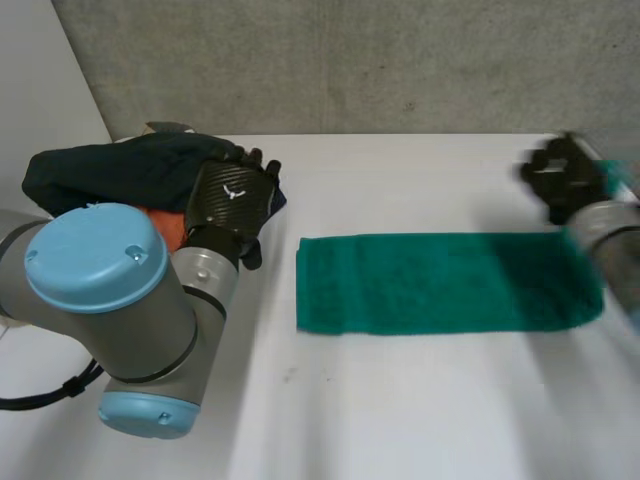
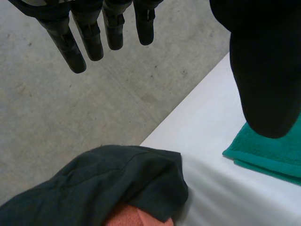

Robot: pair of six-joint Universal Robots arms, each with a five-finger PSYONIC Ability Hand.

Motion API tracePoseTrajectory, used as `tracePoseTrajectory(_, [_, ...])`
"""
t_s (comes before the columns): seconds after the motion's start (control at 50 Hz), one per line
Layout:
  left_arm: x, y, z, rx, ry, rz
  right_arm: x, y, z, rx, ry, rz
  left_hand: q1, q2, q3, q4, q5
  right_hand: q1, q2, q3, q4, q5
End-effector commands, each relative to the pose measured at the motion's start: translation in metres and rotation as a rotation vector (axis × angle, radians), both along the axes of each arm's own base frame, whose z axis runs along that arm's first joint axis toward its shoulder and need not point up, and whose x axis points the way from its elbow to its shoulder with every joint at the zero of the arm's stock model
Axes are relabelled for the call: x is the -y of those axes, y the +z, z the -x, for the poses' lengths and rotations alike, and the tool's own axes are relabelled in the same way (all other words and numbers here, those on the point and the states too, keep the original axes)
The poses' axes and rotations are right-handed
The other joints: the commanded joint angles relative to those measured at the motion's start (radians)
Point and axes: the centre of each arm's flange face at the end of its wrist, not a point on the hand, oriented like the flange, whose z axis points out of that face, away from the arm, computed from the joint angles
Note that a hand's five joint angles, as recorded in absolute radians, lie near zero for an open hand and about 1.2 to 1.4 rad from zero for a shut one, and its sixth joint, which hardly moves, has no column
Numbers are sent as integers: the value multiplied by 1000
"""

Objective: Fold the laundry.

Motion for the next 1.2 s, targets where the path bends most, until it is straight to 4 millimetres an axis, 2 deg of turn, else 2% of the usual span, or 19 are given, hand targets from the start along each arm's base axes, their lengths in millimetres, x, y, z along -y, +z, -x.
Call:
tracePoseTrajectory(0.02, [0, -7, -6, 5, 12, -26, -101, -23, -115, -2, 508, -38, -17, -29, -34, -26, -49, 271, 209, 201, 197, 240])
tracePoseTrajectory(0.08, [-2, -11, -7, 13, 12, -36, -137, -52, -136, -28, 654, -115, -17, -29, -34, -26, -49, 271, 209, 201, 197, 240])
tracePoseTrajectory(0.18, [-2, -16, -7, 15, 13, -47, -157, -73, -144, -66, 704, -155, -17, -29, -34, -26, -49, 271, 209, 201, 197, 240])
tracePoseTrajectory(0.22, [-1, -15, -6, 10, 11, -46, -150, -72, -140, -61, 657, -158, -17, -29, -34, -26, -49, -136, -198, -206, -210, -168])
tracePoseTrajectory(0.24, [-1, -13, -5, 5, 9, -41, -146, -71, -137, -56, 612, -163, -17, -29, -34, -26, -49, -583, -645, -654, -658, -615])
tracePoseTrajectory(0.3, [0, -12, -3, 2, 6, -38, -142, -67, -134, -31, 536, -182, -17, -29, -34, -26, -49, -950, -1012, -1021, -1025, -982])
tracePoseTrajectory(0.38, [2, -10, 1, -6, 0, -27, -109, -34, -98, 154, 326, -262, -17, -29, -34, -26, -49, -950, -1012, -1021, -1025, -982])
tracePoseTrajectory(0.46, [-2, -7, 7, -12, -17, -18, -92, -25, -65, 318, 194, -416, -17, -29, -34, -26, -49, -950, -1012, -1021, -1025, -982])
tracePoseTrajectory(0.64, [-9, -11, 13, -8, -40, -23, -61, -55, 3, 229, -35, -517, -17, -29, -34, -26, -49, -943, -1005, -1014, -1018, -975])
tracePoseTrajectory(0.68, [-9, -12, 13, -6, -41, -26, -59, -65, 11, 163, -53, -516, -17, -29, -34, -26, -49, -847, -909, -917, -921, -878])
tracePoseTrajectory(0.74, [-11, -14, 14, -2, -46, -30, -59, -84, 18, 54, -54, -544, -17, -29, -34, -26, -49, -419, -481, -490, -494, -451])
tracePoseTrajectory(0.76, [-12, -14, 14, -1, -47, -32, -58, -85, 18, 44, -55, -548, -17, -29, -34, -26, -49, -176, -238, -247, -251, -208])
tracePoseTrajectory(0.78, [-13, -15, 14, 1, -47, -34, -55, -85, 19, 47, -65, -545, -17, -29, -34, -26, -49, 267, 205, 197, 193, 235])
tracePoseTrajectory(0.82, [-13, -15, 14, 1, -49, -34, -50, -81, 19, 71, -80, -530, -17, -29, -34, -26, -49, 271, 209, 201, 197, 240])
tracePoseTrajectory(0.9, [-15, -12, 13, -3, -52, -29, -39, -61, 8, 144, -70, -458, -17, -29, -34, -26, -49, 271, 209, 201, 197, 240])
tracePoseTrajectory(1.02, [-17, -4, 10, -15, -49, -15, -74, -20, -65, 176, 176, -353, -17, -29, -34, -26, -49, 271, 209, 201, 197, 240])
tracePoseTrajectory(1.1, [-15, -1, 8, -21, -39, -9, -118, -28, -115, 153, 388, -368, -17, -29, -34, -26, -49, 271, 209, 201, 197, 240])
tracePoseTrajectory(1.16, [-14, -2, 7, -18, -34, -13, -150, -46, -139, 126, 517, -417, -17, -29, -34, -26, -49, 271, 209, 201, 197, 240])
tracePoseTrajectory(1.2, [-13, -2, 7, -21, -31, -12, -158, -52, -144, 118, 538, -432, -17, -29, -34, -26, -49, 271, 209, 201, 197, 240])
